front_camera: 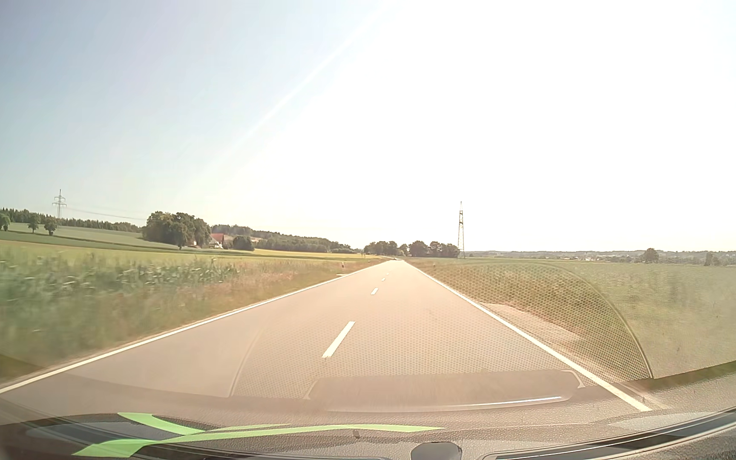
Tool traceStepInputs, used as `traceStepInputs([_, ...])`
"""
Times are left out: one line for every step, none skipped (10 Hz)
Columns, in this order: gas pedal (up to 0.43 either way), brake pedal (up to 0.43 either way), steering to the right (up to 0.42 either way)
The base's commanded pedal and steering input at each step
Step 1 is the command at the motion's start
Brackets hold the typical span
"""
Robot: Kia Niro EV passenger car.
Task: Follow the waypoints while adhering to traffic rules and regulations
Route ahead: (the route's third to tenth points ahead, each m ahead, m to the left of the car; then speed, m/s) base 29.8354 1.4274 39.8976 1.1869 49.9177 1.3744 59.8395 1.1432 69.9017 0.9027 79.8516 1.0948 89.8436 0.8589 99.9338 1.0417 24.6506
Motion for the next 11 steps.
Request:
traceStepInputs([0.228,0.000,0.003])
traceStepInputs([0.228,0.000,0.003])
traceStepInputs([0.228,0.000,0.003])
traceStepInputs([0.240,0.000,0.003])
traceStepInputs([0.240,0.000,0.003])
traceStepInputs([0.228,0.000,0.002])
traceStepInputs([0.209,0.000,0.001])
traceStepInputs([0.197,0.000,0.001])
traceStepInputs([0.197,0.000,0.000])
traceStepInputs([0.209,0.000,0.000])
traceStepInputs([0.220,0.000,0.000])
